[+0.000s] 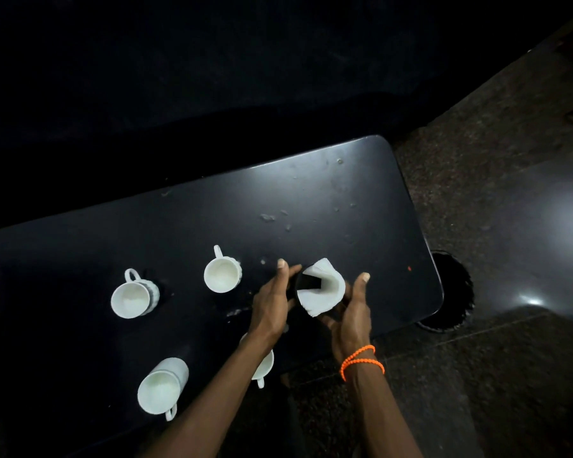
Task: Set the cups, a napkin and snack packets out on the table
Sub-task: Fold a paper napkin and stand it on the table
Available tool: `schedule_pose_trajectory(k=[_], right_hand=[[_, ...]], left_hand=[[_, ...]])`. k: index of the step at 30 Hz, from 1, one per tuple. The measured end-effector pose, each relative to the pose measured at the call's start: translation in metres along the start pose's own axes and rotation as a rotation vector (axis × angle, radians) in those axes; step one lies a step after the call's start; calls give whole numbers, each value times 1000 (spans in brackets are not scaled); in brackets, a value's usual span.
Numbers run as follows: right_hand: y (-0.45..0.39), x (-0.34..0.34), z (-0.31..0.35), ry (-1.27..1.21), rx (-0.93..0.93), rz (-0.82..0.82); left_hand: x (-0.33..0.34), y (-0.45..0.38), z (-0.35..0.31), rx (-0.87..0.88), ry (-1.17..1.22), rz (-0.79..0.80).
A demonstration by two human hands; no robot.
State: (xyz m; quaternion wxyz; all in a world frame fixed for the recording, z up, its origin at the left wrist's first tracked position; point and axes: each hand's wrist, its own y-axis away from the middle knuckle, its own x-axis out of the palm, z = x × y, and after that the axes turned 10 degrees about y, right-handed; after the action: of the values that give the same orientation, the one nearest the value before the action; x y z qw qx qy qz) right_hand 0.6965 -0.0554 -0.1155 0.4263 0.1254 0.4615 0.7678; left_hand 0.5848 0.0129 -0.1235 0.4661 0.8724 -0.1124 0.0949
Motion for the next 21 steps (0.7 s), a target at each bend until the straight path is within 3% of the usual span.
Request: schedule_pose_trajectory(k=[9, 15, 21], right_hand=[[0, -3, 12, 140, -91, -77], [12, 16, 55, 324, -395, -319], [42, 84, 97, 469, -724, -290]], left_hand=[[-8, -2, -7, 48, -5, -46], [-25, 4, -47, 139, 32, -104], [-57, 23, -100, 267, 115, -144]])
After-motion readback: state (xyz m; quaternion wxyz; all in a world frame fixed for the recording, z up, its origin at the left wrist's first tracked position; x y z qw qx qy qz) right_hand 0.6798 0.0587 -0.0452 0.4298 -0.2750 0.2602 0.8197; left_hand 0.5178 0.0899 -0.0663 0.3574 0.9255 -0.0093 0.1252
